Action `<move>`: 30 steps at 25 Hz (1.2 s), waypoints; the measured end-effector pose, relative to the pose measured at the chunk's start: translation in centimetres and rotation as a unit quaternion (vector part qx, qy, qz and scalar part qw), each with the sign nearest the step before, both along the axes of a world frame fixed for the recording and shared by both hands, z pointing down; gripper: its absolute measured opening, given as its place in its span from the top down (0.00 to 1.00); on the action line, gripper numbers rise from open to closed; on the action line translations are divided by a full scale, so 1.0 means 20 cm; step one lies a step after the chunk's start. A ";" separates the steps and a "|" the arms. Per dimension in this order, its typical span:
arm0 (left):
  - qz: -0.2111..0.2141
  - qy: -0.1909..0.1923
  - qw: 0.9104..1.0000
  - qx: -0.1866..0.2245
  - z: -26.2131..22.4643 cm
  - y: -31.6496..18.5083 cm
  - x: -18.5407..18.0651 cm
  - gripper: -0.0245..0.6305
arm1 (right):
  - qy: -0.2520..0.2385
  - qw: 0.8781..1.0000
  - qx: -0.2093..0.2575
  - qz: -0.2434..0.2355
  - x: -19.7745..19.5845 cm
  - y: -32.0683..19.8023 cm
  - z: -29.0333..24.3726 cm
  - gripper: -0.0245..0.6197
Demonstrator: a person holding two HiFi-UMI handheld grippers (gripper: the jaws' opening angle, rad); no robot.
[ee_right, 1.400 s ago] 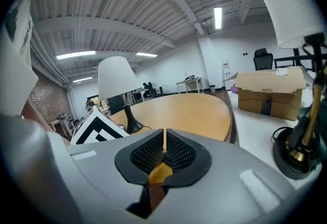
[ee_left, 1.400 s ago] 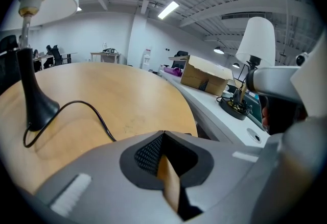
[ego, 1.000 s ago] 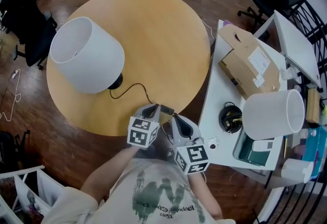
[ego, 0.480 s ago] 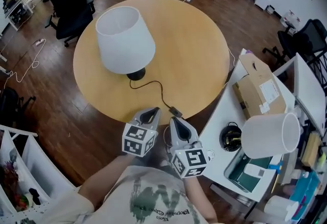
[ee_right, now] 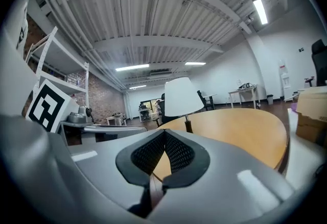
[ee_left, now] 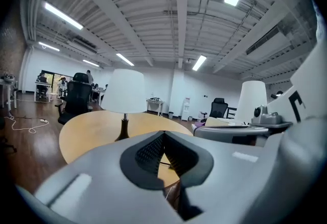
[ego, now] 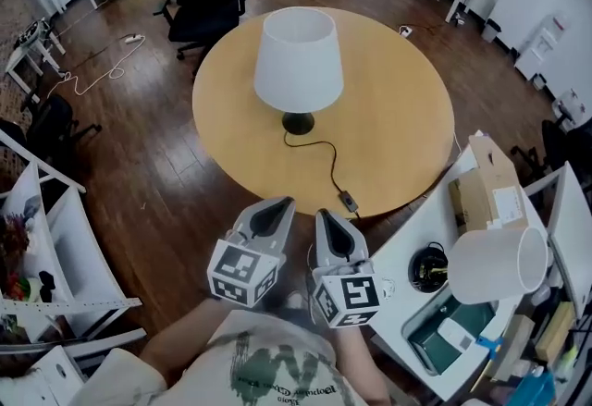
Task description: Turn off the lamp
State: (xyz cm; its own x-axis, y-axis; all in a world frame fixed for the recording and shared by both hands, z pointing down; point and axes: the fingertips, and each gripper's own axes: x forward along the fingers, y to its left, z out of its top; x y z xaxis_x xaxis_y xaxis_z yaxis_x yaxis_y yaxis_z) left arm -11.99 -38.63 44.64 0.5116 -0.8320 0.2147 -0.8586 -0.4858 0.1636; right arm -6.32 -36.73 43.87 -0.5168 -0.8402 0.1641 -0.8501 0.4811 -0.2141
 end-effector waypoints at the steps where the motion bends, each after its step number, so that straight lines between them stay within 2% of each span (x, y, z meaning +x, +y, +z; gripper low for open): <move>1: -0.007 0.002 1.000 0.008 -0.03 0.03 -0.03 0.96 | 0.004 1.000 0.005 -0.006 -0.02 0.02 -0.02 0.96; 7: -0.035 0.007 0.999 0.040 -0.17 0.18 -0.18 0.96 | 0.018 0.999 0.026 -0.028 -0.18 0.13 -0.10 0.96; 13: -0.041 0.006 0.997 0.058 -0.23 0.34 -0.37 0.96 | 0.031 0.998 0.041 -0.021 -0.39 0.28 -0.18 0.96; 21: -0.019 0.017 0.998 0.060 -0.24 0.58 -0.57 0.96 | 0.049 0.998 0.045 0.014 -0.61 0.53 -0.23 0.96; 30: 0.012 0.035 0.997 0.061 -0.23 0.74 -0.65 0.96 | 0.063 0.996 0.045 0.047 -0.70 0.74 -0.22 0.96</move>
